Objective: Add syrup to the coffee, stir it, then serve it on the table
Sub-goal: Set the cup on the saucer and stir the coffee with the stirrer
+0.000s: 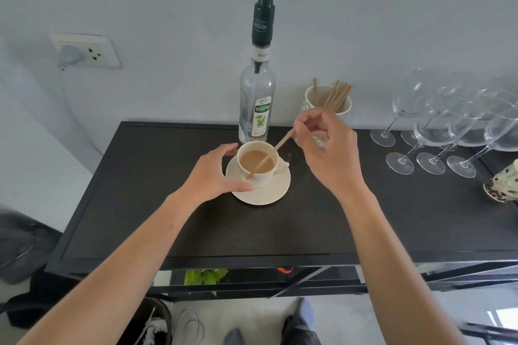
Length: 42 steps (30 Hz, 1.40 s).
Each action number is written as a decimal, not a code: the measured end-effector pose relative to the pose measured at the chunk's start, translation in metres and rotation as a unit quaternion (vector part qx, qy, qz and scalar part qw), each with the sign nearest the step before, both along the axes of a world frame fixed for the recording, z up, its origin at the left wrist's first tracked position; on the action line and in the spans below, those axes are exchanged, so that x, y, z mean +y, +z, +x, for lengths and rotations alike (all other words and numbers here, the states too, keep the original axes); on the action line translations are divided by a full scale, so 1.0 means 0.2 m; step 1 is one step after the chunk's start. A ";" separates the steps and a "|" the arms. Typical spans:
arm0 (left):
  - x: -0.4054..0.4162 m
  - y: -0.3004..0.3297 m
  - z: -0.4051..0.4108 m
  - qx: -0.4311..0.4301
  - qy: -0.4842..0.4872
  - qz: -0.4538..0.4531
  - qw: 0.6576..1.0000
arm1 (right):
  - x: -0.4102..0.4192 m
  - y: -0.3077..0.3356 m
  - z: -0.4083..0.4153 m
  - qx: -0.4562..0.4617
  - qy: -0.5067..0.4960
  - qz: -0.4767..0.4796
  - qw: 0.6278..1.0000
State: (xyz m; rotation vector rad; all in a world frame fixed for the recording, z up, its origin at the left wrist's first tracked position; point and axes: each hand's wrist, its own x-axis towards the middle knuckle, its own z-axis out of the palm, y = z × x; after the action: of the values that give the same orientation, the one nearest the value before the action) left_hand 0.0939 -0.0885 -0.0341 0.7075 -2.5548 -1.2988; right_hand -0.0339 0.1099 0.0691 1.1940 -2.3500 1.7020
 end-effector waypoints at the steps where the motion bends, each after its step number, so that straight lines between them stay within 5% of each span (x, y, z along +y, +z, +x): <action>1: 0.02 0.00 -0.01 0.008 0.008 0.006 1.000 | -0.02 0.02 0.00 0.022 -0.002 -0.009 1.000; 8: 0.09 -0.05 -0.07 0.028 0.056 0.037 0.997 | -0.16 0.02 -0.02 0.170 0.025 0.009 0.985; 24: 0.09 -0.06 -0.07 0.025 0.044 0.040 0.998 | -0.25 -0.11 -0.11 0.240 0.090 0.089 0.962; 31: 0.09 -0.05 -0.08 0.013 0.041 0.037 0.998 | -0.27 -0.08 -0.06 0.135 0.118 0.077 0.981; 38: 0.09 -0.05 -0.07 0.007 0.045 0.027 0.999 | -0.28 -0.07 -0.09 0.212 0.086 0.100 0.968; 42: 0.10 -0.04 -0.08 0.000 0.049 0.022 0.999 | -0.29 -0.06 -0.07 0.153 0.127 0.104 0.974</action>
State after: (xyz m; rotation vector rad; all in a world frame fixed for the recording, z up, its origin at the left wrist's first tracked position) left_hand 0.0788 -0.0692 -0.0419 0.8301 -2.4653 -1.3276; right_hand -0.0471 0.0525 0.0580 1.7172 -2.3060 1.2258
